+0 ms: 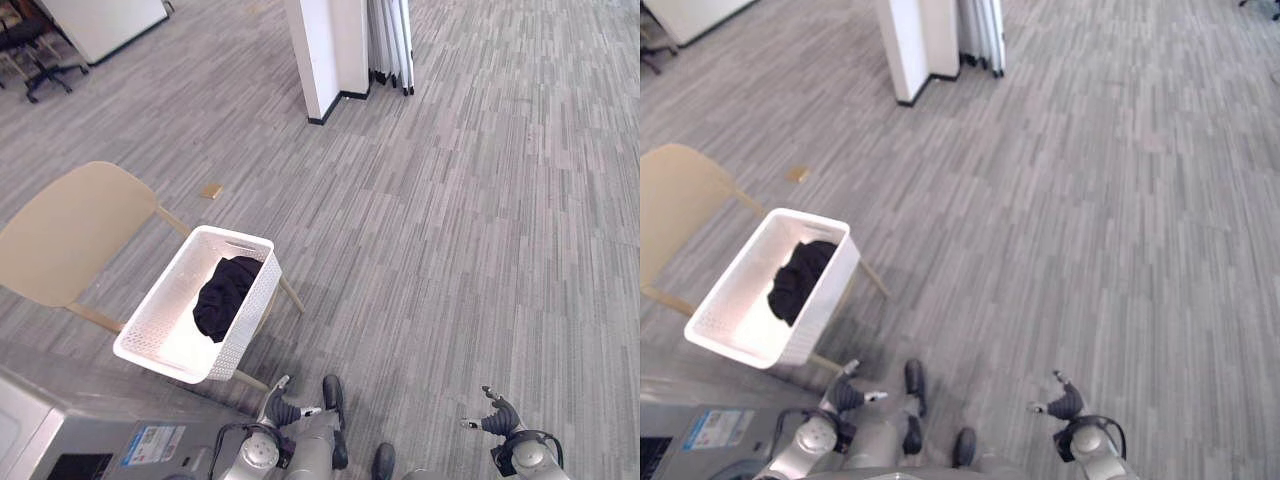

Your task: Grab the laundry basket,head to the washer,open it,put in the laundry and shut it.

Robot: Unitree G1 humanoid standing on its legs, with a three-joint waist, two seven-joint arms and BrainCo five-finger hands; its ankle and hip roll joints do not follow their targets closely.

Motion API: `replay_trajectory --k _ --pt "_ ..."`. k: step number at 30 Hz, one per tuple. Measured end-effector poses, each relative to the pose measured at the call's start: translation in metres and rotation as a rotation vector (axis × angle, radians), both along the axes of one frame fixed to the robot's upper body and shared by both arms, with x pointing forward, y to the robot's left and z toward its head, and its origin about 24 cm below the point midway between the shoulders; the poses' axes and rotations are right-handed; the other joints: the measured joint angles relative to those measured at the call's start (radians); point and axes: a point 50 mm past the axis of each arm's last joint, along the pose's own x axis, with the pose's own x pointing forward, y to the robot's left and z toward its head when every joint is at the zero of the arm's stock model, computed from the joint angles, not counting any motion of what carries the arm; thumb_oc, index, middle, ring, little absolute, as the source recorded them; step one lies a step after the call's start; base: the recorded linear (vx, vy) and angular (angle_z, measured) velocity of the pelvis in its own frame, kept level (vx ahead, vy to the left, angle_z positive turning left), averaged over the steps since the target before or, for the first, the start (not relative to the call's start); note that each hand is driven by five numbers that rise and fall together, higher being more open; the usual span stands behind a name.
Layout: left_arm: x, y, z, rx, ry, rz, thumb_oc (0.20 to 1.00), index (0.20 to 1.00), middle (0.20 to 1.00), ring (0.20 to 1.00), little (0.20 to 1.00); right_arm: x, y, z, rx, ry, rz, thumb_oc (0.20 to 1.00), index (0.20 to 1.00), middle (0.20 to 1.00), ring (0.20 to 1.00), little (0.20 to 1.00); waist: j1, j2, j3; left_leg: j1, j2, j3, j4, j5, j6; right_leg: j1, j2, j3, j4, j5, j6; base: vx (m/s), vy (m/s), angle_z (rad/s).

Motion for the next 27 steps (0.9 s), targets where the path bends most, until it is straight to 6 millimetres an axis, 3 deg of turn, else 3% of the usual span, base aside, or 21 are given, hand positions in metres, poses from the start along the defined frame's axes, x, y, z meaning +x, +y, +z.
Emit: replay_trajectory --k 1,2,3,4,7,8,9,11,12,13,14,17,18,19,20,21,22,23,27 --pt "-0.001 0.001 0.000 -0.002 0.004 0.004 1.000 1.000 1.000 1.000 1.000 0.001 0.000 0.001 0.001 -0.007 -0.003 1.000 1.000 1.000 1.000 1.000 0.004 -0.010 0.004 0.028 -0.012 0.071 0.030 0.003 0.037 0.035 -0.007 -0.019 0.000 -0.021 0.032 0.42 0.113 0.13" --pt "-0.003 0.003 -0.001 0.000 0.012 0.015 1.000 1.000 1.000 1.000 1.000 -0.001 0.000 0.000 0.000 0.001 -0.003 1.000 1.000 1.000 1.000 1.000 0.004 -0.015 0.006 0.062 -0.029 0.100 0.043 -0.012 0.059 0.070 -0.013 -0.026 0.001 -0.052 0.066 0.39 0.099 0.36" --pt "-0.006 0.005 -0.002 0.001 0.020 0.024 1.000 1.000 1.000 1.000 1.000 -0.009 -0.003 -0.003 -0.005 0.025 -0.011 1.000 1.000 1.000 1.000 1.000 0.002 0.010 -0.009 0.088 -0.035 0.083 0.071 -0.019 0.162 0.111 0.010 -0.036 0.016 -0.079 0.069 0.21 0.074 0.48" --pt "-0.001 0.008 0.000 0.009 0.007 0.030 1.000 1.000 1.000 1.000 1.000 -0.008 0.002 -0.005 0.005 0.029 0.002 1.000 1.000 1.000 1.000 1.000 0.005 -0.005 -0.010 0.089 -0.048 0.076 0.083 -0.032 0.195 0.109 0.005 -0.040 0.042 -0.090 0.072 0.27 0.088 0.66" --pt "0.007 0.016 0.006 0.029 -0.020 0.031 1.000 1.000 1.000 1.000 1.000 -0.005 0.011 -0.005 0.029 0.021 0.013 1.000 1.000 1.000 1.000 1.000 0.006 -0.023 -0.009 0.133 -0.078 -0.003 0.068 -0.035 0.218 0.098 -0.019 -0.049 0.156 -0.103 0.072 0.15 0.074 0.78" --pt "0.007 0.019 0.006 0.037 -0.021 0.037 1.000 1.000 1.000 1.000 1.000 -0.002 0.013 -0.005 0.031 0.015 0.017 1.000 1.000 1.000 1.000 1.000 0.013 -0.027 -0.010 0.154 -0.089 -0.036 0.059 -0.039 0.221 0.078 -0.031 -0.051 0.240 -0.127 0.090 0.10 0.111 1.07" --pt "0.009 0.027 0.009 0.057 -0.034 0.039 1.000 1.000 1.000 1.000 1.000 0.003 0.015 -0.003 0.037 -0.001 0.024 1.000 1.000 1.000 1.000 1.000 0.031 -0.037 -0.010 0.208 -0.109 -0.092 0.027 -0.055 0.236 0.033 -0.069 -0.048 0.409 -0.172 0.116 0.05 0.070 0.97" --pt "0.016 0.036 0.015 0.080 -0.062 0.055 1.000 1.000 1.000 1.000 1.000 0.014 0.017 0.003 0.038 -0.037 0.036 1.000 1.000 1.000 1.000 1.000 0.053 -0.031 -0.007 0.233 -0.113 -0.153 0.003 -0.054 0.235 -0.078 -0.086 -0.030 0.586 -0.189 0.128 0.05 0.018 0.92" --pt "0.020 0.038 0.018 0.089 -0.077 0.060 1.000 1.000 1.000 1.000 1.000 0.018 0.018 0.005 0.041 -0.051 0.041 1.000 1.000 1.000 1.000 1.000 0.044 -0.031 -0.007 0.239 -0.109 -0.175 -0.011 -0.040 0.218 -0.128 -0.085 -0.003 0.610 -0.198 0.113 0.09 -0.015 1.13" --pt "0.020 0.037 0.018 0.089 -0.082 0.066 1.000 1.000 1.000 1.000 1.000 0.023 0.021 0.008 0.049 -0.075 0.045 1.000 1.000 1.000 1.000 1.000 0.071 -0.023 0.002 0.255 -0.116 -0.245 -0.018 -0.043 0.214 -0.206 -0.073 0.042 0.603 -0.212 0.092 0.09 -0.015 1.28" --pt "0.025 0.039 0.021 0.091 -0.096 0.072 1.000 1.000 1.000 1.000 1.000 0.025 0.022 0.010 0.049 -0.085 0.052 1.000 1.000 1.000 1.000 1.000 0.039 -0.021 0.007 0.259 -0.104 -0.277 -0.017 -0.042 0.212 -0.235 -0.050 0.103 0.570 -0.228 0.067 0.08 -0.024 1.72" --pt "0.026 0.029 0.016 0.056 -0.076 0.085 1.000 1.000 1.000 1.000 1.000 0.026 0.026 0.008 0.049 -0.076 0.085 1.000 1.000 1.000 1.000 1.000 -0.003 0.011 0.022 0.252 -0.107 -0.453 0.010 -0.044 0.176 -0.312 -0.007 0.297 0.384 -0.196 0.075 0.04 -0.048 1.85" --pt "0.024 0.025 0.014 0.041 -0.073 0.078 1.000 1.000 1.000 1.000 1.000 0.023 0.028 0.006 0.059 -0.066 0.081 1.000 1.000 1.000 1.000 1.000 0.033 -0.002 0.022 0.269 -0.116 -0.469 -0.005 -0.050 0.179 -0.334 -0.017 0.297 0.365 -0.149 0.078 0.02 -0.086 1.38" --pt "0.023 0.025 0.013 0.042 -0.067 0.086 1.000 1.000 1.000 1.000 1.000 0.020 0.028 0.003 0.068 -0.058 0.064 1.000 1.000 1.000 1.000 1.000 0.049 -0.004 0.025 0.273 -0.117 -0.505 0.003 -0.052 0.177 -0.352 -0.008 0.340 0.370 -0.122 0.070 0.01 -0.061 1.10" --pt "0.019 0.028 0.012 0.049 -0.057 0.092 1.000 1.000 1.000 1.000 1.000 0.018 0.028 0.002 0.069 -0.050 0.056 1.000 1.000 1.000 1.000 1.000 0.023 -0.007 0.025 0.257 -0.123 -0.513 0.026 -0.060 0.160 -0.335 -0.015 0.349 0.327 -0.076 0.074 0.01 -0.099 1.56" --pt "0.009 0.031 0.008 0.057 -0.031 0.086 1.000 1.000 1.000 1.000 1.000 0.012 0.029 -0.002 0.076 -0.030 0.050 1.000 1.000 1.000 1.000 1.000 0.036 -0.037 0.017 0.280 -0.142 -0.494 0.018 -0.080 0.148 -0.322 -0.057 0.298 0.287 0.032 0.033 0.03 -0.159 1.35" --pt "0.002 0.033 0.004 0.060 -0.006 0.094 1.000 1.000 1.000 1.000 1.000 0.014 0.029 -0.002 0.074 -0.027 0.048 1.000 1.000 1.000 1.000 1.000 0.058 -0.035 0.015 0.278 -0.130 -0.488 0.027 -0.089 0.130 -0.300 -0.049 0.285 0.257 0.047 0.012 0.04 -0.149 1.19" --pt "-0.012 0.038 -0.001 0.050 0.031 0.128 1.000 1.000 1.000 1.000 1.000 0.020 0.030 0.001 0.074 -0.048 0.055 1.000 1.000 1.000 1.000 1.000 0.061 -0.037 0.010 0.239 -0.105 -0.473 0.063 -0.119 0.086 -0.251 -0.036 0.241 0.154 0.070 0.007 0.06 -0.132 0.81" --pt "-0.019 0.039 -0.004 0.017 0.054 0.176 1.000 1.000 1.000 1.000 1.000 0.028 0.027 0.006 0.064 -0.070 0.063 1.000 1.000 1.000 1.000 1.000 0.091 -0.050 0.014 0.200 -0.079 -0.466 0.101 -0.136 0.055 -0.207 -0.019 0.177 0.080 0.086 0.007 0.01 -0.021 0.59"
